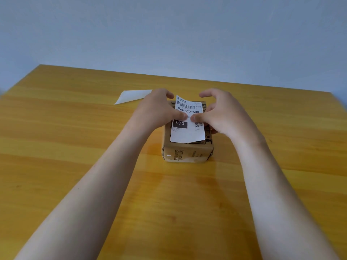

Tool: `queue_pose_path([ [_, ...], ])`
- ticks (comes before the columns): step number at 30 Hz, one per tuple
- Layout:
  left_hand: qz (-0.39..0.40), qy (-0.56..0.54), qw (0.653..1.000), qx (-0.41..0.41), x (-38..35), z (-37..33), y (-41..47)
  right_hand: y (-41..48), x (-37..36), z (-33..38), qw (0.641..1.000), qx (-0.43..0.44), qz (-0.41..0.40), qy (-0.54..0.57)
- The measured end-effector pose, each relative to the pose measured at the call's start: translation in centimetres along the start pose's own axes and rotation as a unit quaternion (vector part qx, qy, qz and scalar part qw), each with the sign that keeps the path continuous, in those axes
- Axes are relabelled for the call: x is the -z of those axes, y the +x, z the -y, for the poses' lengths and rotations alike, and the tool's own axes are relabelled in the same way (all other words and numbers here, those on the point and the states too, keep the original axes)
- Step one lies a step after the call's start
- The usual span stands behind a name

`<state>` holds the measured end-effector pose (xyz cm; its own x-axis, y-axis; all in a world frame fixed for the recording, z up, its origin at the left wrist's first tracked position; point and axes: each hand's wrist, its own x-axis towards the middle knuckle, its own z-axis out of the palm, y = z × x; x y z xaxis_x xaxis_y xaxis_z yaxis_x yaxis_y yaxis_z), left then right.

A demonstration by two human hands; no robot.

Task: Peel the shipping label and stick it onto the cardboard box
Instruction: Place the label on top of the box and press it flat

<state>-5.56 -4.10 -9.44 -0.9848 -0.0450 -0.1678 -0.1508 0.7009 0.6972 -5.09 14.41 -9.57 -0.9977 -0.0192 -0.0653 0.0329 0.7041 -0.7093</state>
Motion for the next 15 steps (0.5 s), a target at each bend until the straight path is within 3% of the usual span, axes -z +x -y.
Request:
queue_pose_path([
  [15,-0.006,0.038,0.999,-0.006,0.1,-0.2,-1.2,-0.5,0.3,-0.1,1.0,-0.015,-0.001,-0.001],
])
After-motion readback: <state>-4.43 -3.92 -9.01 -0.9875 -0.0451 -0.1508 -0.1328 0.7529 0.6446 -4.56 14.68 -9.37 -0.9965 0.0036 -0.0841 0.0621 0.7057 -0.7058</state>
